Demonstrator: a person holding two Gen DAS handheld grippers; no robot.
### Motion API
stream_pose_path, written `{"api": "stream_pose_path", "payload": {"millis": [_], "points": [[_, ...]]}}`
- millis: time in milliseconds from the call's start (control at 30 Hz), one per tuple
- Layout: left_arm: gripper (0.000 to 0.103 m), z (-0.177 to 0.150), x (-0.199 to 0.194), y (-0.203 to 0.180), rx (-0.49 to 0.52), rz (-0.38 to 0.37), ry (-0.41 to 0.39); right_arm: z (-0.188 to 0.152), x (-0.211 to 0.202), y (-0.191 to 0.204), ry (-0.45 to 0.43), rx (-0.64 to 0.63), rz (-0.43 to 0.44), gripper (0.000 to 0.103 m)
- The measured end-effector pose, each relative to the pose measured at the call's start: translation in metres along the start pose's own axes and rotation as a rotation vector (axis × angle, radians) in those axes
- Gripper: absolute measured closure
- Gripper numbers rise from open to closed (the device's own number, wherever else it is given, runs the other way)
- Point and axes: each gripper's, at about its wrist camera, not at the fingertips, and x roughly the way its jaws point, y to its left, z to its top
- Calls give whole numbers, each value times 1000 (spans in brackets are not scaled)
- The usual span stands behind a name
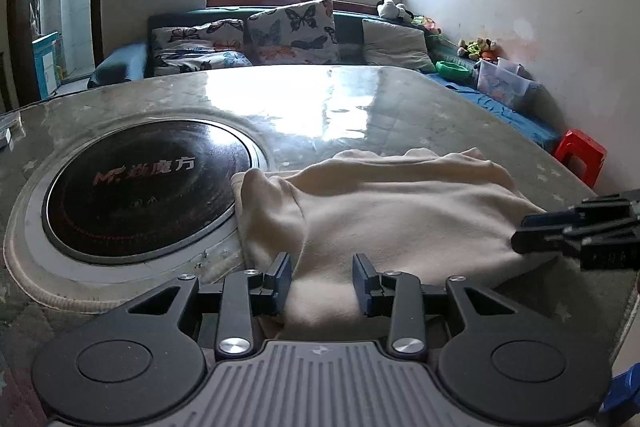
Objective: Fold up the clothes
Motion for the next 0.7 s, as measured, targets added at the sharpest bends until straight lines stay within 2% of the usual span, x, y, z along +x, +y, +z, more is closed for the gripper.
{"api": "stream_pose_path", "payload": {"millis": [233, 400, 567, 700], "points": [[65, 15, 1, 4, -34, -1, -24, 13, 5, -15, -30, 42, -9, 72], [65, 16, 17, 15, -52, 28, 17, 9, 28, -27, 29, 82, -34, 73], [65, 24, 18, 20, -74, 20, 16, 20, 22, -26, 1, 59, -43, 73], [66, 37, 22, 20, -67, 39, -4, 34, 32, -30, -8, 66, -56, 73]]}}
